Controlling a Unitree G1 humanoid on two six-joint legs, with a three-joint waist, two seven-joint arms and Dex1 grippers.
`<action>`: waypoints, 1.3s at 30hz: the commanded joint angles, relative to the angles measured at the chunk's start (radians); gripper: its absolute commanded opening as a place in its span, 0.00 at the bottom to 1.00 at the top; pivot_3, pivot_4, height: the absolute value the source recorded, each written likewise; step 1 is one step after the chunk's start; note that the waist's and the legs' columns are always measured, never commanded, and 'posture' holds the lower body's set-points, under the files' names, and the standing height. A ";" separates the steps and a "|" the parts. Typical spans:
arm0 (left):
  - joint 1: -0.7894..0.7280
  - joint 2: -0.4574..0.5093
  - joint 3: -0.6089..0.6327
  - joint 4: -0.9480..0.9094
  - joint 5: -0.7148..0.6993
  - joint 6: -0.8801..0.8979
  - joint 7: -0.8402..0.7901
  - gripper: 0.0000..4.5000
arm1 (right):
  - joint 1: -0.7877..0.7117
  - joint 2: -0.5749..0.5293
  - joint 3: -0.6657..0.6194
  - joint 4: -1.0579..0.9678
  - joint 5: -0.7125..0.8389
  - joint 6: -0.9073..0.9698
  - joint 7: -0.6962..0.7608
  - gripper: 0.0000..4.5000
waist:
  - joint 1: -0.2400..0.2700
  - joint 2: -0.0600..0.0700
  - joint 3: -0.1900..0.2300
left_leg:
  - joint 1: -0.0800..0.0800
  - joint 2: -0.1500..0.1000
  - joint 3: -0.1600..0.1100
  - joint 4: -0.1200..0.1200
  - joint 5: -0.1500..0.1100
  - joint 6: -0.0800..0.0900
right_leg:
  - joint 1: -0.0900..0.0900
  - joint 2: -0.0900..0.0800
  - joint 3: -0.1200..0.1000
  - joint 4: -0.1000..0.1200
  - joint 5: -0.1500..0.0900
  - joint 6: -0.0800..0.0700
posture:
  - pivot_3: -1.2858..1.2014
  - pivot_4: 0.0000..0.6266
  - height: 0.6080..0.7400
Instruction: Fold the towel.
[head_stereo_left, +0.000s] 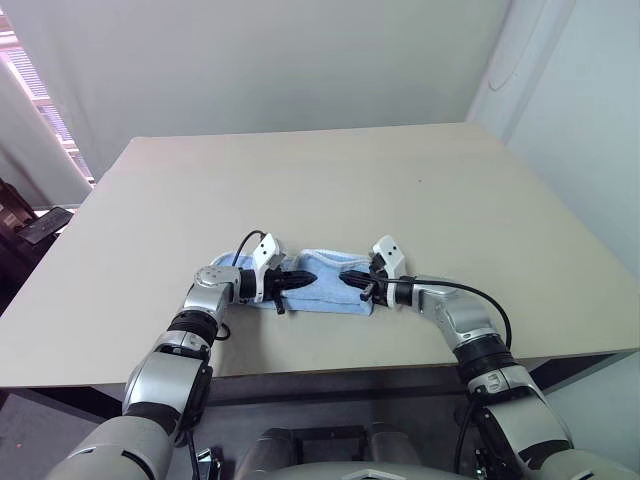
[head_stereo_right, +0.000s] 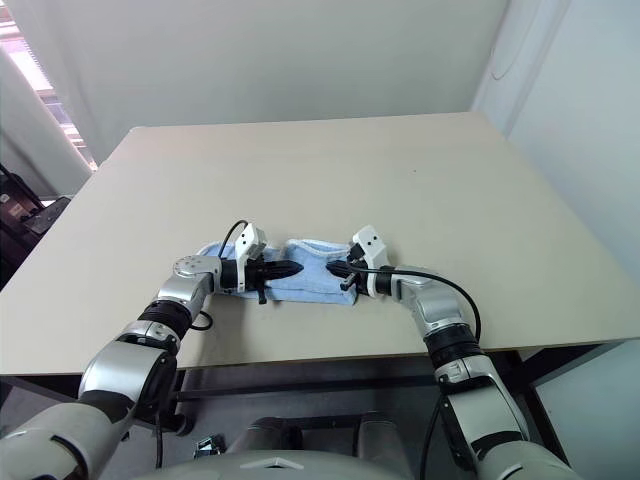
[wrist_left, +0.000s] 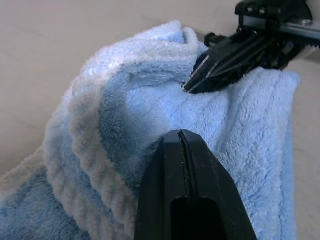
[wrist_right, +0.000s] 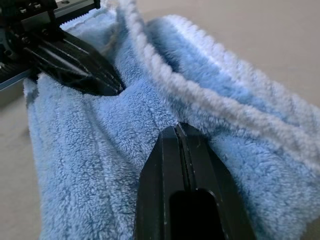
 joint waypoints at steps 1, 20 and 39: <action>-0.012 0.012 0.031 -0.054 -0.025 0.020 -0.031 0.01 | -0.028 0.012 -0.027 -0.017 0.028 0.007 0.016 0.00 | 0.000 0.000 0.000 | 0.000 0.000 0.000 0.000 0.000 0.000 | 0.000 0.000 0.000 0.000 0.000 0.000 | 0.52 0.00 1.00; 0.379 0.320 0.518 -0.928 -0.585 0.989 0.262 1.00 | -0.014 0.056 -0.051 -0.371 0.206 0.283 0.006 0.00 | -0.022 0.001 0.001 | -0.001 0.001 -0.002 -0.003 0.000 0.000 | -0.004 0.001 0.000 0.001 0.000 -0.002 | 0.52 0.00 1.00; 0.612 0.198 0.976 -1.095 -0.931 1.673 0.899 1.00 | -0.069 0.120 0.005 -0.324 0.216 0.388 -0.033 0.00 | -0.028 0.001 0.001 | 0.000 0.001 -0.002 -0.003 -0.002 -0.004 | -0.003 0.000 0.000 0.000 -0.003 -0.004 | 0.52 0.00 1.00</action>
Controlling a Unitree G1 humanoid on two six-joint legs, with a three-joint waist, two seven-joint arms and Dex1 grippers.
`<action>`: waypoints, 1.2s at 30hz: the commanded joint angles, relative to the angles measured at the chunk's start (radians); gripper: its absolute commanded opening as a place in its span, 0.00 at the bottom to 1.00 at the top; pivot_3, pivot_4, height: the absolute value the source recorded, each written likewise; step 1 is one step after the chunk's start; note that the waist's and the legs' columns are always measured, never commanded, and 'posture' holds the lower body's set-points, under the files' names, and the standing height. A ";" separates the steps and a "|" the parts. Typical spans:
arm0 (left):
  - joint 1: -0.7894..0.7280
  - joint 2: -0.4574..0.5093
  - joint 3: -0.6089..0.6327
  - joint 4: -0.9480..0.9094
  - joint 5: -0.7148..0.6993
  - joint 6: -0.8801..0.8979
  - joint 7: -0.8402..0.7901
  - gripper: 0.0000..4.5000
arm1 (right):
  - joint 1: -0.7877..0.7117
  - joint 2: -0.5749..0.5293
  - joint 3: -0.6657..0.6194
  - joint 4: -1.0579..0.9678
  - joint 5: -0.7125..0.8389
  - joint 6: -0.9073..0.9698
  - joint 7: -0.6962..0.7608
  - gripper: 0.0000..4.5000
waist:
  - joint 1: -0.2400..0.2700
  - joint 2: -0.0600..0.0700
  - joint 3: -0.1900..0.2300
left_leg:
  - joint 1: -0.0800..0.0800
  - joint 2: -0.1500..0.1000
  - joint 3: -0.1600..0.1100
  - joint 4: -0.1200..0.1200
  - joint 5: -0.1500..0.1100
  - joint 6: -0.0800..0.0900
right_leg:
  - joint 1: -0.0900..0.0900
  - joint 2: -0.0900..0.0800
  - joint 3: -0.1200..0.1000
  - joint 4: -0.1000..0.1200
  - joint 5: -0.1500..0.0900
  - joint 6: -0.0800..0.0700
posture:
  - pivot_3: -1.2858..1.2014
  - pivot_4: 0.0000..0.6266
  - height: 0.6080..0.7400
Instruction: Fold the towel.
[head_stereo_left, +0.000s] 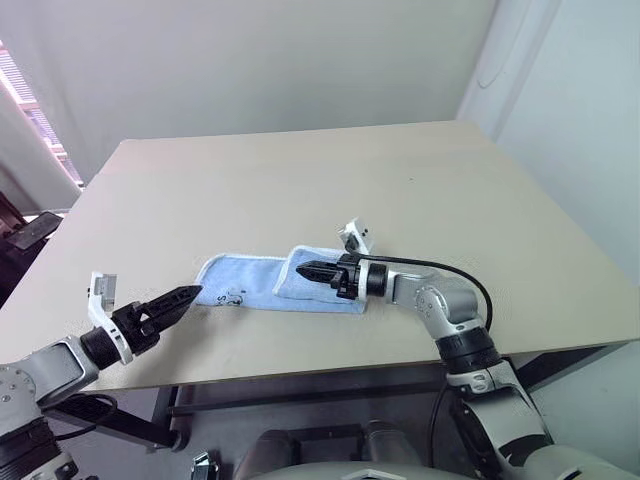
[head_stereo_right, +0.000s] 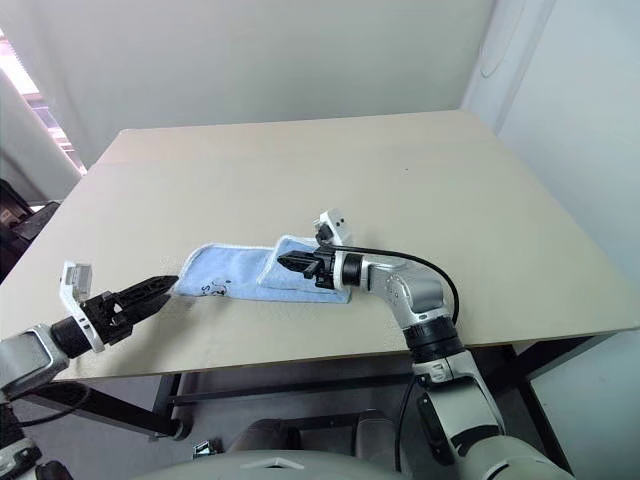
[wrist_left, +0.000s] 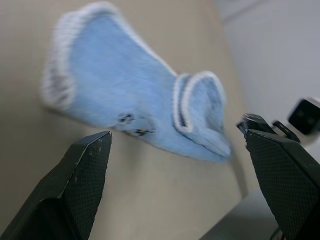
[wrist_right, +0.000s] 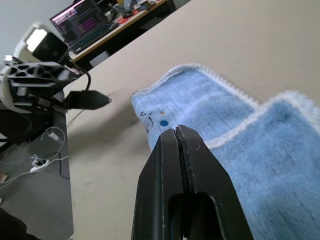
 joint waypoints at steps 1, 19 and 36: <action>-0.022 -0.021 0.038 0.029 0.012 0.027 0.092 1.00 | -0.027 0.007 0.000 -0.016 0.004 -0.012 -0.005 0.00 | 0.000 0.000 0.000 | 0.000 0.000 0.000 0.000 0.000 0.000 | 0.000 0.000 0.000 -0.001 0.000 0.000 | 0.52 0.00 1.00; -0.247 -0.103 0.004 0.313 0.097 -0.095 0.272 1.00 | 0.013 -0.071 -0.027 -0.108 0.012 -0.003 -0.047 0.00 | 0.011 0.000 0.000 | 0.000 0.000 0.000 0.000 0.000 -0.001 | 0.001 -0.001 -0.001 -0.001 0.000 0.000 | 0.52 0.00 1.00; -0.289 -0.126 -0.055 0.363 0.101 -0.168 0.263 0.31 | 0.013 -0.079 -0.032 -0.114 0.019 -0.004 -0.082 0.00 | 0.030 0.001 -0.001 | -0.003 0.000 0.000 -0.003 0.000 -0.001 | 0.001 -0.003 -0.006 -0.011 0.003 -0.004 | 0.52 0.00 1.00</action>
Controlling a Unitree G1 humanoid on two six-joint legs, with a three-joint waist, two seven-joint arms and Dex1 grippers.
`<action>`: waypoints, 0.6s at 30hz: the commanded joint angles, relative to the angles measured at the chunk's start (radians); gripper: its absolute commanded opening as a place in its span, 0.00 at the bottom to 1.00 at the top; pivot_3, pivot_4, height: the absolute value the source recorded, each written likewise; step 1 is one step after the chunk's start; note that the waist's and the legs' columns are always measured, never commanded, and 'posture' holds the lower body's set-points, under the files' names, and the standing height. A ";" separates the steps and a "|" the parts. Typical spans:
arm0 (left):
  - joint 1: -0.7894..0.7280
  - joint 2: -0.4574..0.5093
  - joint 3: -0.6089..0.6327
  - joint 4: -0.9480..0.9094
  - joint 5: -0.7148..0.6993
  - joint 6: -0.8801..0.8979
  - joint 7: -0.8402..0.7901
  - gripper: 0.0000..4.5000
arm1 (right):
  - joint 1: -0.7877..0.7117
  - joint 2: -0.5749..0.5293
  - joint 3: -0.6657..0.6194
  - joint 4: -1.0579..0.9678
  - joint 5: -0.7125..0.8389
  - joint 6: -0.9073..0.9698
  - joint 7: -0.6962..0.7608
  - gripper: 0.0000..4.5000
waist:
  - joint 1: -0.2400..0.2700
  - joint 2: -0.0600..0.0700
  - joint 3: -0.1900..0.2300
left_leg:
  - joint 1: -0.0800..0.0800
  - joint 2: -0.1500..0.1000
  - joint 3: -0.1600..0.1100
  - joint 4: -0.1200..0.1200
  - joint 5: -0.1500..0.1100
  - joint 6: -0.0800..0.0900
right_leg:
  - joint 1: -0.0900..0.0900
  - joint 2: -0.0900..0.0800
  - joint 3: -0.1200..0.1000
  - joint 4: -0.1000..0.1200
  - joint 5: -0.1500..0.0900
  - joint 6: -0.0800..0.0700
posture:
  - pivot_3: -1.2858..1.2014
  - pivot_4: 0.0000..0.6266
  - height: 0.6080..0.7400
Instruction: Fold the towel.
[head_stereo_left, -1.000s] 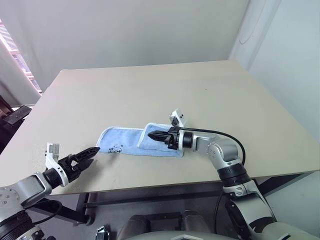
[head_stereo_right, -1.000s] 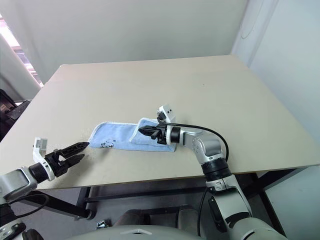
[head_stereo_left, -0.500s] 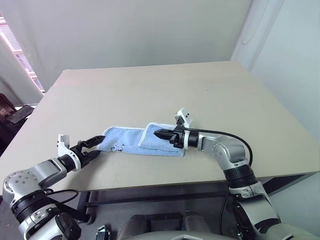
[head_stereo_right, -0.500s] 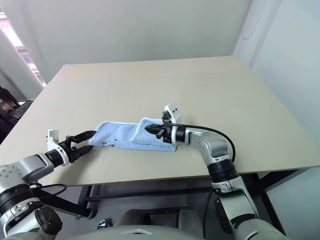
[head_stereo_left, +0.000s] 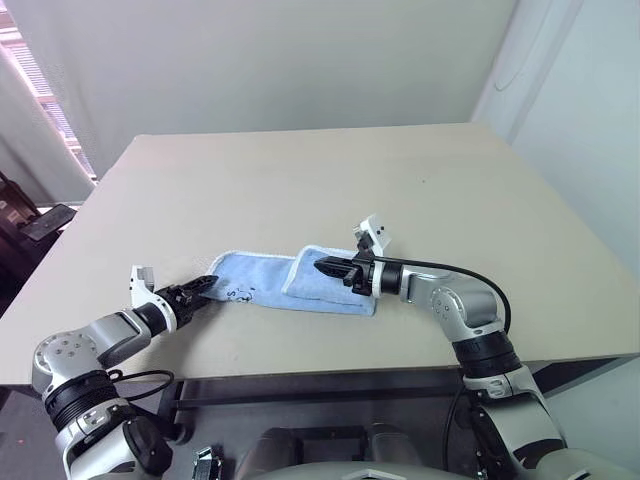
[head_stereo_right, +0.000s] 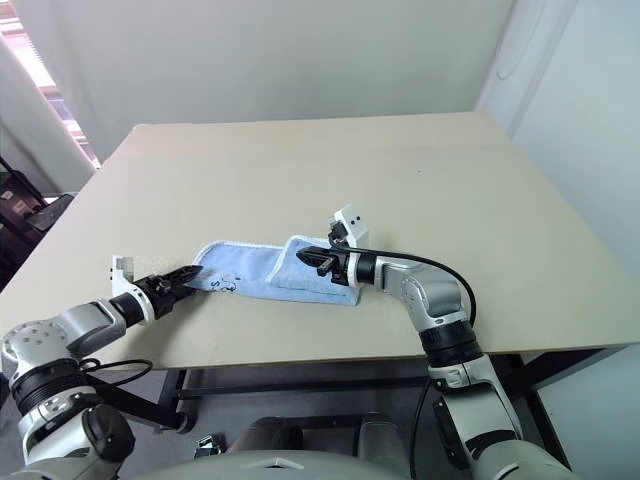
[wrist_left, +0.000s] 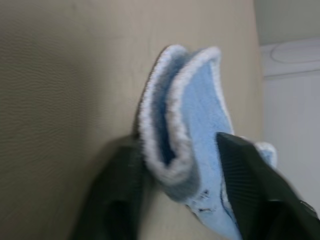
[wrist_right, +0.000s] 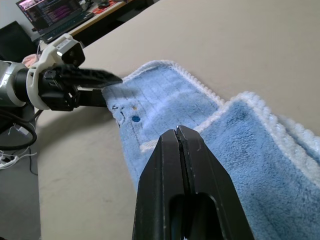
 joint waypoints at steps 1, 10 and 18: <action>-0.028 0.005 -0.011 0.007 -0.010 -0.016 -0.016 0.22 | -0.022 0.005 -0.024 -0.033 0.015 -0.006 -0.007 0.00 | -0.001 -0.001 0.000 | 0.000 0.000 0.000 -0.001 0.000 0.000 | 0.000 0.000 0.001 0.000 0.000 0.000 | 0.52 0.00 1.00; -0.004 0.068 -0.084 -0.065 -0.027 -0.019 -0.144 0.01 | -0.010 -0.029 -0.085 -0.078 0.100 0.039 0.039 0.00 | -0.004 -0.001 0.000 | 0.000 0.001 0.002 -0.005 0.000 -0.001 | 0.000 0.001 0.002 -0.001 -0.001 0.001 | 0.52 0.00 1.00; -0.077 0.169 -0.309 -0.104 0.083 -0.201 -0.347 0.01 | 0.061 -0.166 -0.189 -0.190 0.215 0.109 0.093 0.00 | 0.000 -0.002 0.001 | -0.001 0.000 0.003 -0.007 0.000 -0.001 | 0.000 0.000 0.002 -0.005 -0.001 0.001 | 0.52 0.00 1.00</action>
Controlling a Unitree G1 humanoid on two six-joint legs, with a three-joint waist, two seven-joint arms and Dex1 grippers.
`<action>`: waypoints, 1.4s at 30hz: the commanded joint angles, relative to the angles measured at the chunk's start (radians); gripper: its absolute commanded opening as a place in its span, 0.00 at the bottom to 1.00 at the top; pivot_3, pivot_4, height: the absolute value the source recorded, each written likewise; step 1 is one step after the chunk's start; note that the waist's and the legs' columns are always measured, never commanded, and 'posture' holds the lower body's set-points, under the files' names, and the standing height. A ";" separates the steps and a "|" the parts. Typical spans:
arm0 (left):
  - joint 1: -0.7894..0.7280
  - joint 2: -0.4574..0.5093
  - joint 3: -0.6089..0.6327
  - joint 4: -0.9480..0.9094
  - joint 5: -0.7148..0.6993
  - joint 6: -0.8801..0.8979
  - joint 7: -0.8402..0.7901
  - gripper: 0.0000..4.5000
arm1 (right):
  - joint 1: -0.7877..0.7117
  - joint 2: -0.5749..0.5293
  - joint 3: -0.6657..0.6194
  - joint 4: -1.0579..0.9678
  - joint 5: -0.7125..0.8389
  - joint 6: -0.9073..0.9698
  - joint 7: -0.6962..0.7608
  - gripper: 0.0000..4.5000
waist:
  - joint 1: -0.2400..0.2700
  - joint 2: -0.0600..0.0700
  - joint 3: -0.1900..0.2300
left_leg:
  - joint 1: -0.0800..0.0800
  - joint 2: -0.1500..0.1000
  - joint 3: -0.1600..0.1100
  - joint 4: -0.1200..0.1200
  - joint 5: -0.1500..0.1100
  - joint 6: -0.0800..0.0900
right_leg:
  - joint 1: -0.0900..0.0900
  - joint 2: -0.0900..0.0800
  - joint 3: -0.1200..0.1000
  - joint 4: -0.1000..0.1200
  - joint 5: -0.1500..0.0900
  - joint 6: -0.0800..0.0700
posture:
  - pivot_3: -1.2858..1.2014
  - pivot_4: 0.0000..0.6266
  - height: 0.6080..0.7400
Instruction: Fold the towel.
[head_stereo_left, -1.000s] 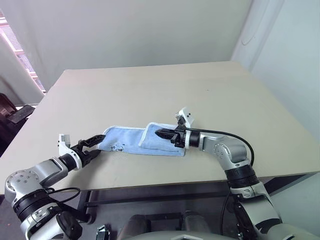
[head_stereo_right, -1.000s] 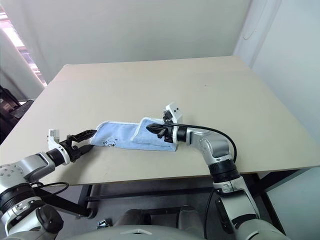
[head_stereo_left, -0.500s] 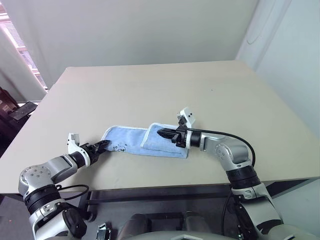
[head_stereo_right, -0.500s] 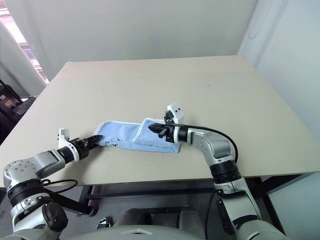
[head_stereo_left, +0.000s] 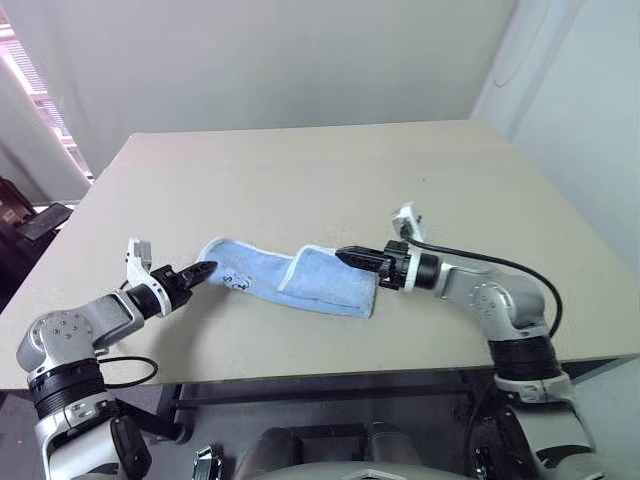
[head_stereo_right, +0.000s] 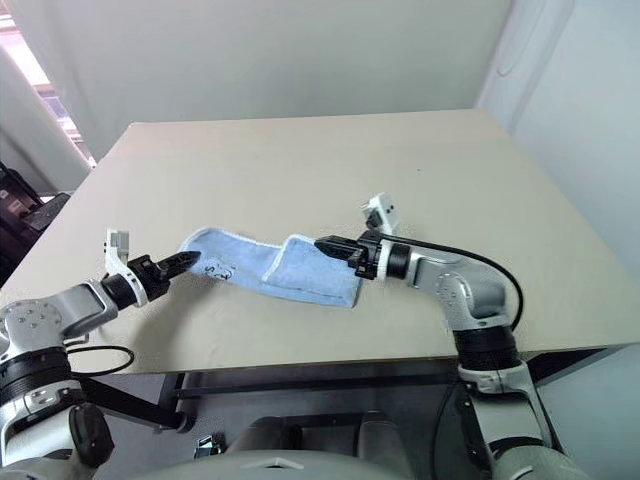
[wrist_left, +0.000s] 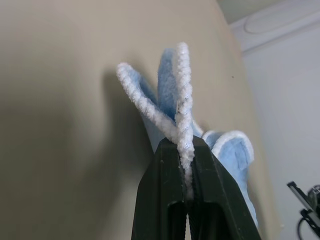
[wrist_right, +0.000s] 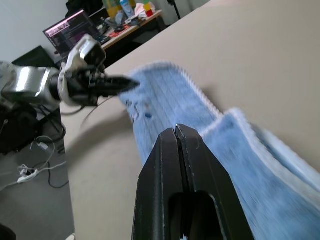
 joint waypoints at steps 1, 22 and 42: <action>-0.081 0.047 -0.126 -0.027 0.059 -0.088 -0.115 0.01 | 0.020 -0.039 -0.053 -0.055 0.041 0.012 0.005 0.00 | 0.002 -0.001 0.000 | 0.000 0.000 0.000 0.000 0.000 0.000 | 0.000 0.000 0.000 0.000 0.000 0.000 | 0.52 0.00 1.00; -0.416 -0.029 -0.839 0.028 0.365 -0.384 -0.757 0.01 | 0.174 -0.106 -0.189 -0.133 0.026 -0.063 -0.137 0.00 | 0.003 -0.004 0.003 | 0.000 0.000 0.004 -0.004 0.002 0.004 | -0.001 0.000 0.003 -0.002 -0.001 0.001 | 0.52 0.00 1.00; -0.332 -0.208 -0.924 0.161 0.608 -0.743 -0.806 0.47 | 0.173 -0.112 -0.186 -0.134 0.024 -0.075 -0.198 0.00 | 0.005 -0.005 0.004 | 0.000 0.000 0.003 -0.001 0.002 0.004 | 0.000 0.001 0.003 -0.001 -0.001 0.003 | 0.52 0.00 1.00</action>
